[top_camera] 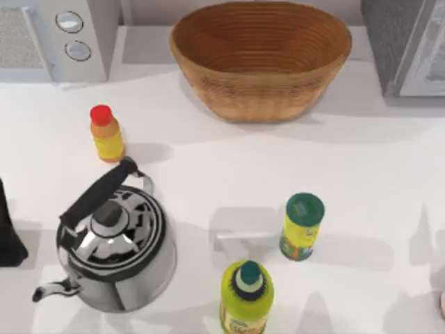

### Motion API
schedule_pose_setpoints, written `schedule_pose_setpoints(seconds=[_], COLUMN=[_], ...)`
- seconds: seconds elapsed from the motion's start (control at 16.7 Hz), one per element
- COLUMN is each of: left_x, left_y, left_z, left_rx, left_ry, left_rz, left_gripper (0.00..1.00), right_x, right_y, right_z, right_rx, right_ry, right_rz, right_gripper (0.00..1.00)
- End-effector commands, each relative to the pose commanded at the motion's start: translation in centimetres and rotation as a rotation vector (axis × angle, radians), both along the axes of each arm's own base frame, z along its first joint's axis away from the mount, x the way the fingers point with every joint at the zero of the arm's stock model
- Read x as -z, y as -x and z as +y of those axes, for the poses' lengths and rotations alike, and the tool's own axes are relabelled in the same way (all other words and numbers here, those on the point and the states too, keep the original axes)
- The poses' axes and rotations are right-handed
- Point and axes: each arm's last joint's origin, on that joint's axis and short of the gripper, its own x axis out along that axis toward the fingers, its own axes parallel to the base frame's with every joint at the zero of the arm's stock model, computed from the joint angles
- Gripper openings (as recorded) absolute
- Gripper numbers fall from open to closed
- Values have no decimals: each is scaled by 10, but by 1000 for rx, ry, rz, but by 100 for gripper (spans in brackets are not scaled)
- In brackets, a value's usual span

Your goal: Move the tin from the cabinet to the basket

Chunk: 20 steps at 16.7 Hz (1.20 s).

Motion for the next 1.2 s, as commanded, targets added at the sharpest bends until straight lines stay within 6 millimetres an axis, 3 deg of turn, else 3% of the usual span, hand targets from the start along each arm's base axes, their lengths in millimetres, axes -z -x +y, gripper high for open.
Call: schedule_pose_setpoints(seconds=[0.24, 0.42, 0.78, 1.2], left_x=[0, 0, 0, 0], left_y=[0, 0, 0, 0], left_z=[0, 0, 0, 0], left_rx=[0, 0, 0, 0], left_ry=[0, 0, 0, 0], left_rz=[0, 0, 0, 0], left_gripper=[100, 100, 100, 100], right_x=[-6, -33, -137, -268], right_y=[0, -1, -17, -73], right_z=[0, 0, 5, 21], right_rx=[8, 23, 29, 15], right_ry=[0, 1, 3, 3], right_rz=[10, 30, 35, 14], right_gripper=[100, 100, 100, 100])
